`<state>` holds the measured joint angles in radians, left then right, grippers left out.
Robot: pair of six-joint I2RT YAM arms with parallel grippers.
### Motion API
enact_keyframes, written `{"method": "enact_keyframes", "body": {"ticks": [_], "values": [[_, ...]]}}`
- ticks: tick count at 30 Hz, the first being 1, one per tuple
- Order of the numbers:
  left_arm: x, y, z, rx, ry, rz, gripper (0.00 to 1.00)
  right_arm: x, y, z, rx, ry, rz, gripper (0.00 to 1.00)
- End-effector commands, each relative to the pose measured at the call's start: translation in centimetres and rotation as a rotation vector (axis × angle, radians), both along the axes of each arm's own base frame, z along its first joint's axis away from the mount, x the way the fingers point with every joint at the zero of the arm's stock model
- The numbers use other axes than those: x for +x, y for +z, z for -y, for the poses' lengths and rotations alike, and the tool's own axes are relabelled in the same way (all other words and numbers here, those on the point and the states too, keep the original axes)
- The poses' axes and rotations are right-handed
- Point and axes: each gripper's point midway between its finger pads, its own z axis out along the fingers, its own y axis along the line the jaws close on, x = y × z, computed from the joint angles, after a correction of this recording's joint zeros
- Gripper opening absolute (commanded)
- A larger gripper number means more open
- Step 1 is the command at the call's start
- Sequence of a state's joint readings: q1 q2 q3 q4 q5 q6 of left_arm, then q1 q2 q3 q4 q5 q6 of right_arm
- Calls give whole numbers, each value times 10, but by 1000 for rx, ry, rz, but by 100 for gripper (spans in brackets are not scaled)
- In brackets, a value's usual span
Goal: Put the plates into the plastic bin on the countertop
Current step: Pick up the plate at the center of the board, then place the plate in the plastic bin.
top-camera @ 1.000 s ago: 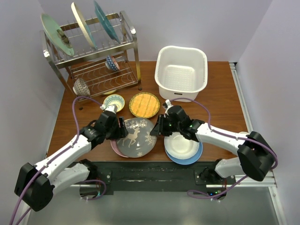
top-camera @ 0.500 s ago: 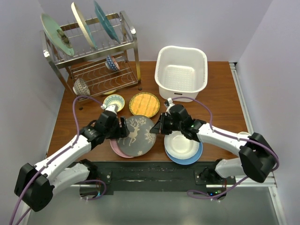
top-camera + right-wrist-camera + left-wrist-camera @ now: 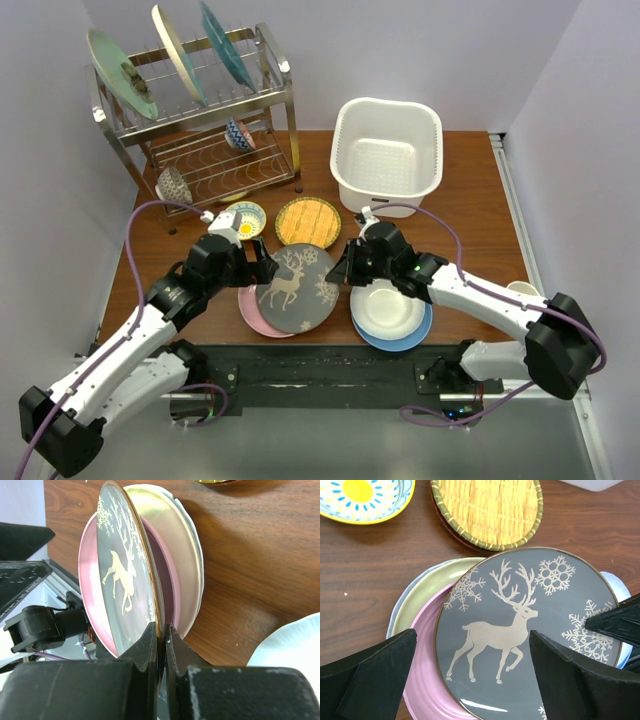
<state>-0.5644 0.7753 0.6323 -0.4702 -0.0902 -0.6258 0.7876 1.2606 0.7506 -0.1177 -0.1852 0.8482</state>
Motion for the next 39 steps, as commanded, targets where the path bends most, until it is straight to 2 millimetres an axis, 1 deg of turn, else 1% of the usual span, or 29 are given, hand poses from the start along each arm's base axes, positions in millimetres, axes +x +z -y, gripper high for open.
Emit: {"method": "enact_keyframes", "body": {"ticks": [1, 5, 8, 13, 14, 18, 19, 21, 22, 25, 29, 34, 37, 38, 39], "values": [[14, 38, 10, -37, -40, 134, 100, 8, 39, -7, 24, 28, 95, 0], [23, 54, 12, -36, -37, 172, 100, 9, 53, -5, 23, 28, 126, 0], [28, 58, 15, -29, -38, 176, 100, 12, 60, -5, 15, 29, 139, 0], [32, 63, 18, -40, -39, 186, 100, 15, 72, -5, 31, 30, 152, 0], [32, 63, 18, -40, -38, 184, 100, 15, 73, -4, 32, 34, 152, 0], [32, 61, 18, -39, -38, 181, 100, 15, 90, -4, 56, 48, 176, 0], [32, 60, 18, -36, -37, 178, 100, 14, 97, -4, 59, 57, 179, 0], [33, 57, 16, -31, -22, 170, 100, 12, 105, -5, 63, 73, 186, 0], [33, 57, 15, -30, -13, 169, 100, 11, 113, -4, 68, 72, 194, 0], [34, 56, 11, -28, 11, 164, 100, 11, 126, -1, 74, 69, 218, 0], [33, 58, 6, -33, 37, 175, 100, 15, 133, 6, 61, 44, 236, 0], [32, 60, 3, -37, 53, 181, 100, 23, 136, 14, 43, 15, 247, 0], [31, 61, 3, -41, 57, 175, 100, 35, 139, 23, 51, -8, 247, 0], [30, 62, 4, -48, 51, 177, 100, 44, 141, 31, 56, -34, 249, 0], [29, 61, 4, -49, 49, 174, 100, 47, 141, 34, 58, -36, 243, 0]]}}
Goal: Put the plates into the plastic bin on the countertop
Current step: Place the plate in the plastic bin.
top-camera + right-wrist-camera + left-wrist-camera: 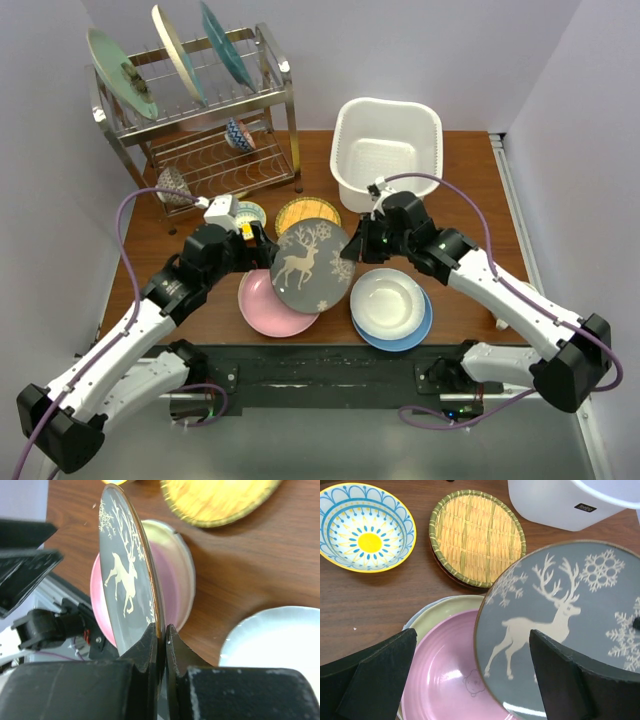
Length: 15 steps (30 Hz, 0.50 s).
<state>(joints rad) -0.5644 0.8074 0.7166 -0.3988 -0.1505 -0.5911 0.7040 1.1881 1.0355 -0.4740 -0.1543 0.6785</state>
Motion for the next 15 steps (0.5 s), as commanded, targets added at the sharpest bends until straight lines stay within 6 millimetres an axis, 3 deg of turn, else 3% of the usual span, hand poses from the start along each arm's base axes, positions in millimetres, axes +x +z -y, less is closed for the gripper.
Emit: {"method": "enact_keyframes", "body": {"ticks": [1, 5, 15], "values": [[2, 16, 1, -38, 14, 36, 100, 28, 65, 5, 144, -24, 122, 0], [0, 10, 3, -43, 2, 23, 100, 49, 73, 23, 130, -70, 148, 0], [-6, -17, 16, -52, -54, -56, 100, 90, 91, 27, 186, -87, 163, 0]]}}
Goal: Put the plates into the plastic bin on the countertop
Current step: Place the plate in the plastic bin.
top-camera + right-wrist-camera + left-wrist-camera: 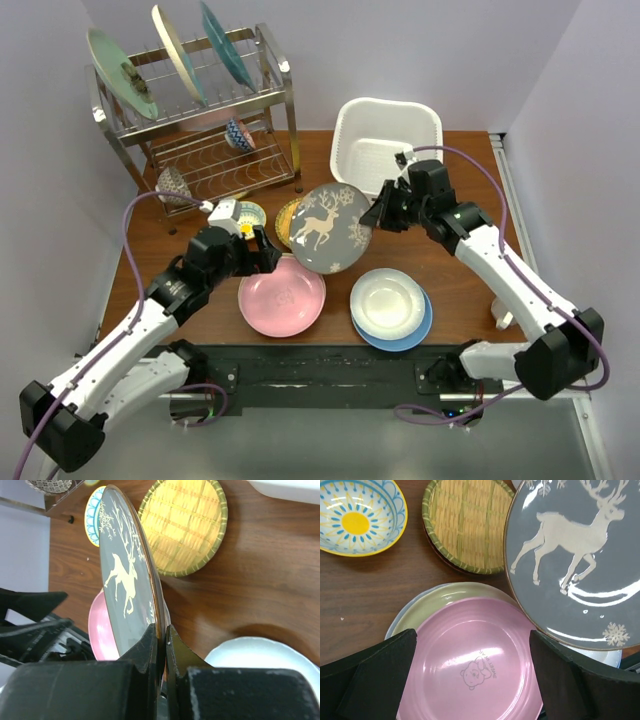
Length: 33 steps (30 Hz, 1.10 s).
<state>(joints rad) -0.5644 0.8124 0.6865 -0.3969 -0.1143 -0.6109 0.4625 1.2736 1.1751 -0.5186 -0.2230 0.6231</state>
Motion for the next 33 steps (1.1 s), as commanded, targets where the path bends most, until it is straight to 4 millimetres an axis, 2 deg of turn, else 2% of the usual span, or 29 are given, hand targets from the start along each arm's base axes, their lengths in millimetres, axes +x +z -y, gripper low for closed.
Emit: {"method": "enact_keyframes", "body": {"ticks": [1, 6, 7, 9, 10, 13, 17, 22, 23, 25, 26, 29, 33], "values": [[-1, -7, 11, -38, -33, -24, 100, 26, 69, -19, 173, 68, 165, 0], [-3, -24, 13, -30, -30, -73, 100, 53, 72, -5, 161, 22, 178, 0], [-4, -28, 13, -27, -28, -86, 100, 58, 80, -5, 165, 23, 194, 0], [-4, -34, 14, -22, -37, -105, 100, 69, 81, -3, 169, 23, 189, 0], [-5, -37, 15, -22, -41, -114, 100, 73, 90, -3, 180, 24, 207, 0], [-7, -43, 17, -24, -46, -131, 100, 85, 98, 2, 192, 10, 217, 0], [-8, -41, 21, -46, -65, -129, 100, 98, 107, 20, 184, -48, 231, 0], [-9, -39, 25, -60, -83, -124, 100, 119, 117, 38, 265, -89, 237, 0], [-9, -40, 26, -61, -87, -126, 100, 127, 112, 43, 270, -100, 223, 0], [-9, -41, 27, -63, -91, -128, 100, 136, 118, 49, 293, -112, 233, 0], [-9, -42, 28, -65, -94, -131, 100, 143, 113, 54, 305, -118, 217, 0], [-10, -44, 29, -66, -99, -135, 100, 159, 116, 68, 348, -147, 216, 0], [-11, -48, 30, -71, -104, -142, 100, 176, 110, 81, 363, -172, 195, 0]]}}
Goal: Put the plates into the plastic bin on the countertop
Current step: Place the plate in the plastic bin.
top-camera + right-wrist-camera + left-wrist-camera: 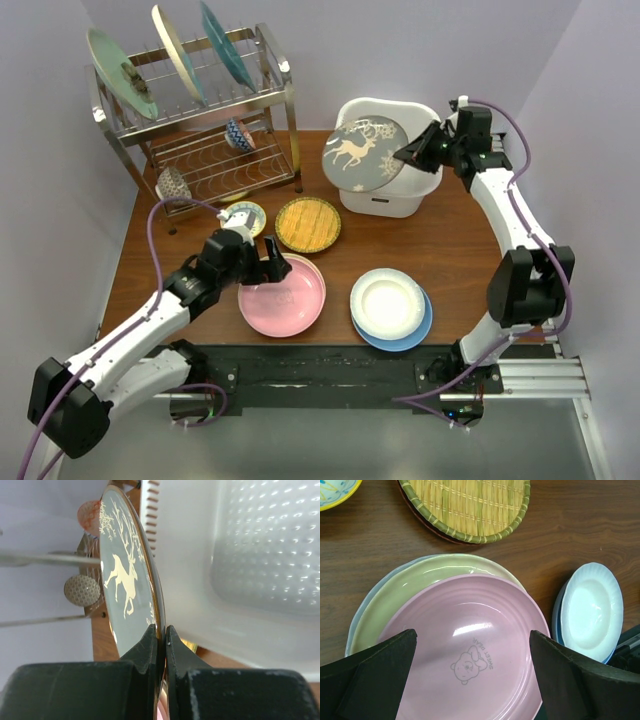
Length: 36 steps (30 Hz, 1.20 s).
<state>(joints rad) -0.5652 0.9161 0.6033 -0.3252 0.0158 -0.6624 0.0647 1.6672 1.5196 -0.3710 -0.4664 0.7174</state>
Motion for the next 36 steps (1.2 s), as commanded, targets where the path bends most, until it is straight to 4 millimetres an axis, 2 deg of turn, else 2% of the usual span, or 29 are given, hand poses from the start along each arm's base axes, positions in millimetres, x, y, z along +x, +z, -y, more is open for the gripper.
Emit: {"method": "enact_keyframes", "body": {"ticks": [1, 5, 6, 7, 16, 20, 27, 36], "values": [[1, 2, 10, -44, -22, 17, 100, 18, 79, 1, 124, 34, 203, 0], [1, 4, 15, -65, -35, 28, 100, 28, 72, 8, 155, 9, 185, 0], [1, 4, 15, -68, -36, 30, 100, 34, 71, 22, 156, -17, 192, 0], [1, 5, 16, -75, -38, 32, 100, 39, 64, 25, 161, -30, 175, 0], [-2, 2, 20, -80, -49, 25, 100, 66, 35, 40, 195, -73, 111, 0], [-3, 2, 22, -100, -57, 31, 100, 75, 28, 45, 164, -96, 100, 0], [-3, 0, 26, -108, -70, 25, 100, 84, 2, 51, 119, -118, 52, 0], [-3, 1, 33, -128, -96, 30, 100, 84, -25, 54, 78, -118, 9, 0]]}}
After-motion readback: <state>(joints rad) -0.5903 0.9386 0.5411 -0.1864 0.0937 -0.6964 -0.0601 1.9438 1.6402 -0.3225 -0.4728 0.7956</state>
